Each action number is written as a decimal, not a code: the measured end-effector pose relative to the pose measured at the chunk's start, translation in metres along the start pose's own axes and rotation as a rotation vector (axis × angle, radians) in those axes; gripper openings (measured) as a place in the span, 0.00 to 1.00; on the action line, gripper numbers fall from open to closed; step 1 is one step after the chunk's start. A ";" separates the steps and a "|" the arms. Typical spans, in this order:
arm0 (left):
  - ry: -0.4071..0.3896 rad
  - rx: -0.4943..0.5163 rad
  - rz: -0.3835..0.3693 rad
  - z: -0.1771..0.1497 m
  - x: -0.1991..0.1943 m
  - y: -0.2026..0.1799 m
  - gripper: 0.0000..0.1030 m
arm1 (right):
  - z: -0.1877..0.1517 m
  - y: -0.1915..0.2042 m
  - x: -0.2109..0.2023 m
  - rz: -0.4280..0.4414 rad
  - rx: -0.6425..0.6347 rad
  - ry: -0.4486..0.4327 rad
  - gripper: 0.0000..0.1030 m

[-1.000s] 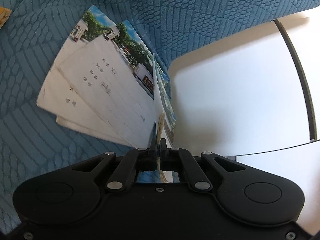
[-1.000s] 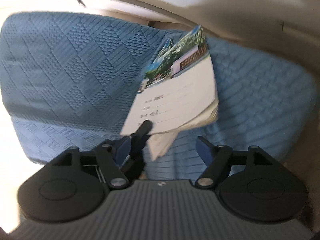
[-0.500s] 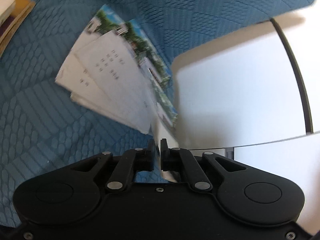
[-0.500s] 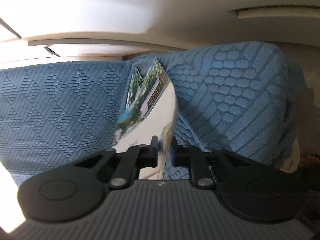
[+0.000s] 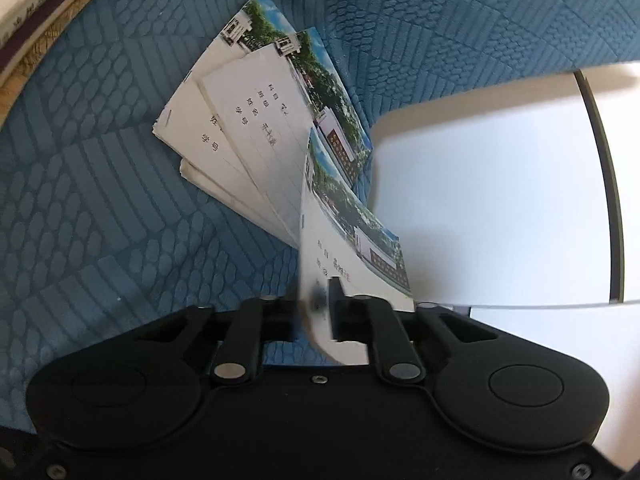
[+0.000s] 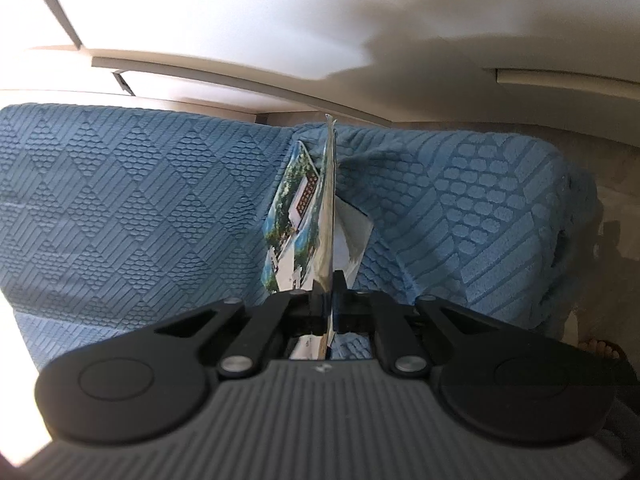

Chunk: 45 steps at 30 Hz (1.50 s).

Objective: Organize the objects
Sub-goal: 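Carry the held postcards with both grippers over the book stack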

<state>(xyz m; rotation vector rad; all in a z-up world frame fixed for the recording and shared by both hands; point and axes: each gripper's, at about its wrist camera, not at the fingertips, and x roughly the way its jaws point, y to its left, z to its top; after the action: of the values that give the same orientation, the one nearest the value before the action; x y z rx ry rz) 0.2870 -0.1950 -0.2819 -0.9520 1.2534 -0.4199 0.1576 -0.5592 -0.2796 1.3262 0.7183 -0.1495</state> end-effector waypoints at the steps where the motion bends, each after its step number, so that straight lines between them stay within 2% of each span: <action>1: -0.006 0.013 -0.003 -0.002 -0.006 -0.003 0.07 | -0.001 0.000 -0.004 -0.001 -0.001 0.003 0.05; 8: -0.052 0.032 -0.034 -0.012 -0.052 -0.020 0.06 | -0.015 0.020 -0.028 -0.002 -0.070 0.031 0.05; 19: -0.145 0.089 -0.081 -0.028 -0.149 -0.066 0.06 | -0.043 0.092 -0.084 0.058 -0.168 0.048 0.05; 26: -0.194 0.136 -0.091 -0.030 -0.219 -0.087 0.07 | -0.074 0.131 -0.113 0.106 -0.208 0.063 0.06; 36: -0.279 0.184 -0.084 -0.045 -0.297 -0.092 0.08 | -0.115 0.172 -0.134 0.160 -0.269 0.105 0.06; 45: -0.354 0.187 -0.077 -0.049 -0.345 -0.069 0.10 | -0.148 0.188 -0.124 0.188 -0.340 0.176 0.08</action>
<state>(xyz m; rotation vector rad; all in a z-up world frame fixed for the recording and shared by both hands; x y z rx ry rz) 0.1523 -0.0001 -0.0176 -0.8721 0.8441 -0.4014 0.0953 -0.4090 -0.0645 1.0801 0.7261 0.2349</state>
